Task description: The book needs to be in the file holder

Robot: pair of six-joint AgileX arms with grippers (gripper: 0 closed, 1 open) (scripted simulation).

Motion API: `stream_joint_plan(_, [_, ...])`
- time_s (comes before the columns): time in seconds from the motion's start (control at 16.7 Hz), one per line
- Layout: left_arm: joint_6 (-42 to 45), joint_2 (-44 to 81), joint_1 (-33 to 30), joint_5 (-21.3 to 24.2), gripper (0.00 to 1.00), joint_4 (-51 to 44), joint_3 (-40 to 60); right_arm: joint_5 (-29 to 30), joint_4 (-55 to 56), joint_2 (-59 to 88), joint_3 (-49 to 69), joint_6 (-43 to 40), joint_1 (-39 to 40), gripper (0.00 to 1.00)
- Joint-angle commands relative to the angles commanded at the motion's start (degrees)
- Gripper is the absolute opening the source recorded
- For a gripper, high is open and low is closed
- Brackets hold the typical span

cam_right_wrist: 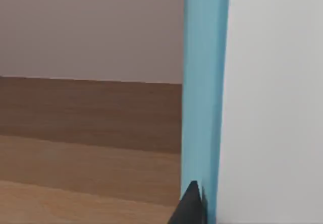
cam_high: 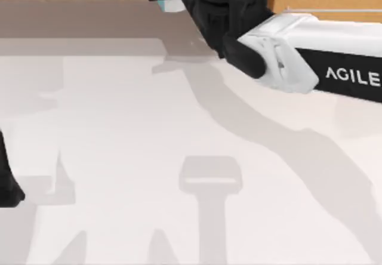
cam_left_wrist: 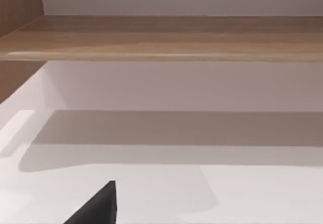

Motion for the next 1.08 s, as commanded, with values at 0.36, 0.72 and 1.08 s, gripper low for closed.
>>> stream_joint_plan(0.36, [0.0, 0.0, 0.0, 0.0, 1.00, 0.0, 0.0, -19.5, -0.9, -21.3, -21.6, 12.2, -5.3, 0.00])
stream_joint_plan(0.72, [0.0, 0.0, 0.0, 0.0, 1.00, 0.0, 0.0, -36.3, 1.6, -40.3, -36.9, 26.4, -20.0, 0.00])
stream_joint_plan(1.08, [0.0, 0.0, 0.0, 0.0, 1.00, 0.0, 0.0, -44.6, 4.8, -45.5, -46.5, 41.6, -43.9, 0.00])
